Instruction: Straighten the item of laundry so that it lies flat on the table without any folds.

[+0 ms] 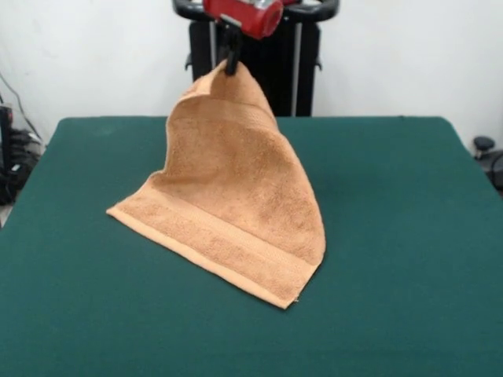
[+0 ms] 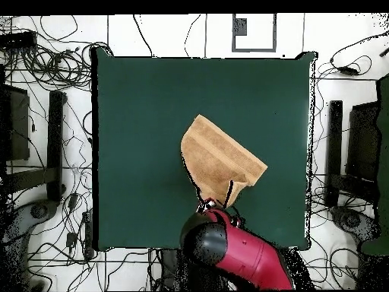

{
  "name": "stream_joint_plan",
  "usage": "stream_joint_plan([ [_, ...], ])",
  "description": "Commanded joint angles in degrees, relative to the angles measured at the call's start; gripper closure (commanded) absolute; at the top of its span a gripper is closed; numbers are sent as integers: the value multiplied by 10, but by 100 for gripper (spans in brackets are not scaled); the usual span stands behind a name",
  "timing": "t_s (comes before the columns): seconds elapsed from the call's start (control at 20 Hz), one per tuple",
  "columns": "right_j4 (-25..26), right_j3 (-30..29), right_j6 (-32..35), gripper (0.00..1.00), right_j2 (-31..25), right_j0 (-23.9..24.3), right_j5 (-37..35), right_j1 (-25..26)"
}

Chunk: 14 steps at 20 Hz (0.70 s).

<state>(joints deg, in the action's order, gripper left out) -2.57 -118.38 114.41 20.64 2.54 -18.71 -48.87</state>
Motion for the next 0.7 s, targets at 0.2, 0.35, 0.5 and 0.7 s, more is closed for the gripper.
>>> stream_joint_plan([
  [0.2, -92, -87, 207, 100, -48, -2, 114, 73],
  [0.35, -122, -92, 226, 100, -36, -34, 133, 90],
  [0.5, -155, -109, 239, 100, -45, -55, 159, 103],
  [0.7, -203, -137, 279, 100, -64, -76, 197, 116],
])
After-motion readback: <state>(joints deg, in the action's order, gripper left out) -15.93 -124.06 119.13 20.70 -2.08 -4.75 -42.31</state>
